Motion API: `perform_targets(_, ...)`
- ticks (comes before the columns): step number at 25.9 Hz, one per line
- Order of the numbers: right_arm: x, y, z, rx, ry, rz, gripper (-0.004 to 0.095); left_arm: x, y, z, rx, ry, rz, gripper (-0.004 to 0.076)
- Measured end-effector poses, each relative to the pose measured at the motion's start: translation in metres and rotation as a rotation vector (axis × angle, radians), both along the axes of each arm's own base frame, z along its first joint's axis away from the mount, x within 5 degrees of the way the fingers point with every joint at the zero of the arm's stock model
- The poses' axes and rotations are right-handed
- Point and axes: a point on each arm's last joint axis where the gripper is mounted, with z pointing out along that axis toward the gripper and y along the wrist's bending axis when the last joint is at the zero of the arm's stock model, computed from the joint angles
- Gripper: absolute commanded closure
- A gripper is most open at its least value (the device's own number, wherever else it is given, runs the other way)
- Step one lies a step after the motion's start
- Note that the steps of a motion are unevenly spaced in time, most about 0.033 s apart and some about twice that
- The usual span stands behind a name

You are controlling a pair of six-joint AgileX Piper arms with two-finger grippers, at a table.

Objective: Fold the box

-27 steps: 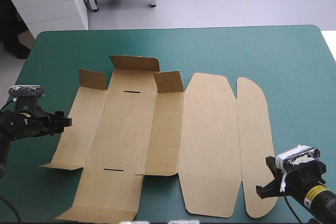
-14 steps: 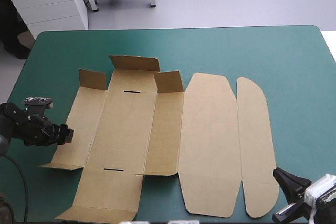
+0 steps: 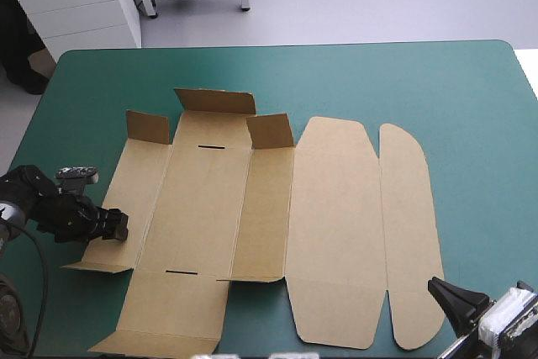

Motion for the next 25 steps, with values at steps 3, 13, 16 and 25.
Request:
perform_targets(3, 0.0, 0.0, 0.0, 0.002, 0.001, 0.003, 0.0928, 0.003, -0.011, 0.0, -0.079, 0.013, -0.045, 0.018)
perform_targets(13, 0.0, 0.0, 0.0, 0.001, 0.001, 0.003, 0.0928, 0.01, -0.036, 0.014, -0.378, 0.016, -0.077, 0.018)
perform_targets(16, 0.0, 0.0, 0.0, 0.001, 0.001, 0.003, 0.0928, 0.011, -0.038, 0.015, -0.393, 0.017, -0.065, 0.0182)
perform_targets(25, 0.0, 0.0, 0.0, 0.002, 0.001, 0.004, 0.0928, 0.013, -0.044, 0.017, -0.44, 0.034, -0.002, 0.0201)
